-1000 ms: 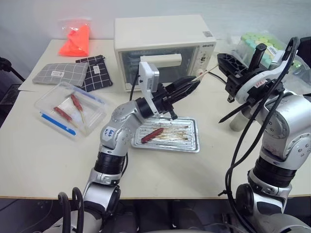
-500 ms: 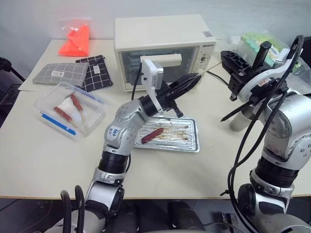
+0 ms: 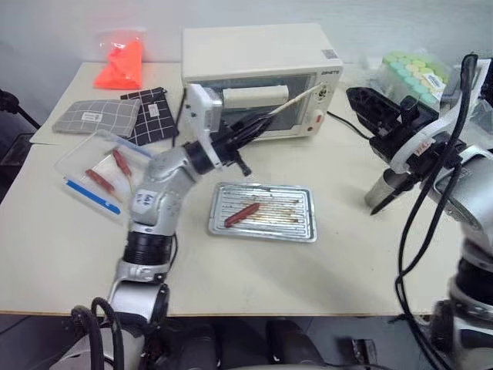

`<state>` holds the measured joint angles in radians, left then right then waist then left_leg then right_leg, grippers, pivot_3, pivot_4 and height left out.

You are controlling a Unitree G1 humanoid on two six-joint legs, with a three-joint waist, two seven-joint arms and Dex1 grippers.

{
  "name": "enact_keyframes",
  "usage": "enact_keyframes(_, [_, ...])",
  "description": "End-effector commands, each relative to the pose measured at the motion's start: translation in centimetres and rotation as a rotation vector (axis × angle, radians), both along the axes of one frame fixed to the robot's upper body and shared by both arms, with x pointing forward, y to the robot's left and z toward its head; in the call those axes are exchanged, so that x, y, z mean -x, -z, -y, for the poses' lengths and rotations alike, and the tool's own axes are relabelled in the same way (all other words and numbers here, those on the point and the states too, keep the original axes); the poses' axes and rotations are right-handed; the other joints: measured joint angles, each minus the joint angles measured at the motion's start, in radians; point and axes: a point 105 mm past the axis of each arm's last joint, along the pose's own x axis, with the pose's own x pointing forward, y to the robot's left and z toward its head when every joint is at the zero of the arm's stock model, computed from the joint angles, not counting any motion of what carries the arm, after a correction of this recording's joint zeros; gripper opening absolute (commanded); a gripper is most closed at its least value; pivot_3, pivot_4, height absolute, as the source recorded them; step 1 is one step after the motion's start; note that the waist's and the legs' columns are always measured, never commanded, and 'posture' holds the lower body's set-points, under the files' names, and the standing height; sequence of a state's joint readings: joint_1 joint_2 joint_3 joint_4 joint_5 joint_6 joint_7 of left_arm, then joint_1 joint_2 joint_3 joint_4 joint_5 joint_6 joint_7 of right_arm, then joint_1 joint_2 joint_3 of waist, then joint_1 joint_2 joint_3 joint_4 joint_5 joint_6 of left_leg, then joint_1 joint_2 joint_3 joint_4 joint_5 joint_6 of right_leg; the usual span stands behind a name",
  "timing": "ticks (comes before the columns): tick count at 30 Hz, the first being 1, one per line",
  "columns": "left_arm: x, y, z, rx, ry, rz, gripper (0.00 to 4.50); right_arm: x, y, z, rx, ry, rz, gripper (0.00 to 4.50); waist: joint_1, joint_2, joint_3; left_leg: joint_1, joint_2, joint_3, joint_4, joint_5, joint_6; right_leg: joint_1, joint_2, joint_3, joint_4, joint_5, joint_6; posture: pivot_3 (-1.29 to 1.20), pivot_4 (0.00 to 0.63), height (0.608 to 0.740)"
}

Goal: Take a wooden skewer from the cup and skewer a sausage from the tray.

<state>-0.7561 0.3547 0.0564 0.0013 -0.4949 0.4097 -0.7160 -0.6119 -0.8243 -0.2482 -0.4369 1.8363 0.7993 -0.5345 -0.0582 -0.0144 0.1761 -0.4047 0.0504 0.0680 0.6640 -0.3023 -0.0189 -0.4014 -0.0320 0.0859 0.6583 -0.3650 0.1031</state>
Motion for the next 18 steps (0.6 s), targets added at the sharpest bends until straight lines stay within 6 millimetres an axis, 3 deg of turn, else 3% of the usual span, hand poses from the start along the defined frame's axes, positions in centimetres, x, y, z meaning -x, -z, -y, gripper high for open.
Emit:
enact_keyframes(1, [2.0,-0.9,-3.0,-0.064,-0.005,0.034,0.0,0.8,2.4,-2.3,0.304,-0.146,0.055,1.96,0.0,0.0,0.0,0.0,0.001,0.0,0.0,0.0,0.0,0.0,0.001,0.0,0.0,0.0,0.0,0.0,0.15,0.74])
enact_keyframes(5, [3.3,-0.5,-6.6,-0.142,-0.057,-0.022,0.0,0.6,5.3,-3.4,0.483,-0.248,0.056,2.44,-0.001,0.0,0.0,0.0,0.001,0.0,-0.001,0.001,-0.001,-0.002,0.001,0.0,0.001,0.0,-0.001,0.0,0.15,0.74])
enact_keyframes(9, [5.7,0.6,-9.3,-0.283,-0.058,-0.08,0.0,0.2,7.9,-5.1,0.716,-0.412,0.138,3.52,0.001,0.0,0.0,0.0,0.0,-0.001,0.0,0.001,-0.001,-0.003,-0.002,-0.001,0.001,0.0,-0.001,0.0,0.15,0.74])
enact_keyframes(14, [6.7,1.2,-10.9,-0.368,-0.078,-0.123,0.0,-0.8,8.8,-6.4,0.83,-0.541,0.248,3.52,0.008,-0.001,0.001,-0.001,-0.004,-0.001,0.0,0.0,0.001,-0.004,-0.007,-0.004,0.001,-0.001,-0.002,0.0,0.15,0.74])
enact_keyframes(18, [7.7,1.5,-12.9,-0.422,-0.103,-0.16,0.0,-1.8,10.1,-9.1,0.933,-0.715,0.341,3.52,-0.002,-0.002,0.001,-0.001,-0.004,0.0,0.0,0.0,0.002,-0.005,-0.008,-0.004,0.002,-0.001,-0.002,0.0,0.15,0.74])
